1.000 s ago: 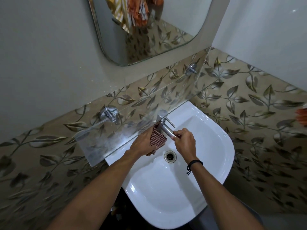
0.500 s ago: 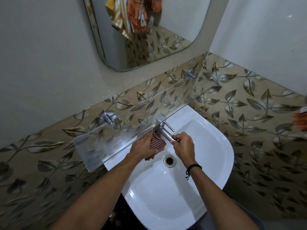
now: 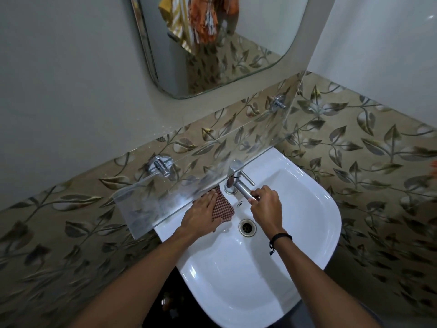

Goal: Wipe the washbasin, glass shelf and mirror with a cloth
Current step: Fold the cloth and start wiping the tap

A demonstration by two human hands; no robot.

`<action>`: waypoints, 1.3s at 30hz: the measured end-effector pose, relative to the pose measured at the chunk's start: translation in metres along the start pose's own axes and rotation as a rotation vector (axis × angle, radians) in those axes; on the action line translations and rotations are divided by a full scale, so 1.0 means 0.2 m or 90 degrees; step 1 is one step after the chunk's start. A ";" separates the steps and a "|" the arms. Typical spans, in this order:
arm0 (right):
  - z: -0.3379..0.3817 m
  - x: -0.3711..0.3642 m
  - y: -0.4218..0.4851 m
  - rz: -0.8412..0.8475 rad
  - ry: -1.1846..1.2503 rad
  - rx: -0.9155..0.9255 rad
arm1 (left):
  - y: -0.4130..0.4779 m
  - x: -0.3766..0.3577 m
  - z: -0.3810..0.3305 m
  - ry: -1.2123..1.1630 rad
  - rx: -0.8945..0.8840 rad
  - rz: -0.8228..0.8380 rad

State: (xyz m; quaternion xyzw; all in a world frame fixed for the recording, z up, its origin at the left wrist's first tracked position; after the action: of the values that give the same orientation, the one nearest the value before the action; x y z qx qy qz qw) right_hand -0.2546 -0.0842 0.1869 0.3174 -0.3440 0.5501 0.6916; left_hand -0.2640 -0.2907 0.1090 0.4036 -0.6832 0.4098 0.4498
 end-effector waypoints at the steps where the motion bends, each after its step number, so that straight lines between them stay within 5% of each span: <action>1: 0.00 0.00 0.00 0.000 -0.003 -0.003 | 0.05 0.00 -0.03 -0.008 -0.006 -0.003; 18: 0.01 0.00 0.01 0.011 -0.031 -0.016 | 0.21 0.06 -0.28 -0.242 0.234 -0.303; 26: 0.01 0.00 0.01 0.010 0.011 -0.047 | 0.16 0.10 -0.19 -0.121 0.146 -0.240; 31: 0.00 0.00 0.01 0.002 0.035 -0.051 | 0.07 0.08 -0.10 -0.096 0.035 -0.312; 39: 0.02 0.01 0.01 -0.003 0.017 -0.036 | 0.15 -0.04 -0.07 -0.037 0.003 -0.033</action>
State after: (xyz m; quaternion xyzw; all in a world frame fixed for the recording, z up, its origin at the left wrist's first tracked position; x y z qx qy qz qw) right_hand -0.2562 -0.0868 0.1903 0.2916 -0.3494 0.5426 0.7060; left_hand -0.2854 -0.2672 0.0995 0.4340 -0.6842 0.3875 0.4397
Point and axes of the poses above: each hand's wrist, its own y-axis towards the middle knuckle, its own x-axis out of the back of the hand, z = x × y, the point moved 4 cm from there along y, towards the middle knuckle
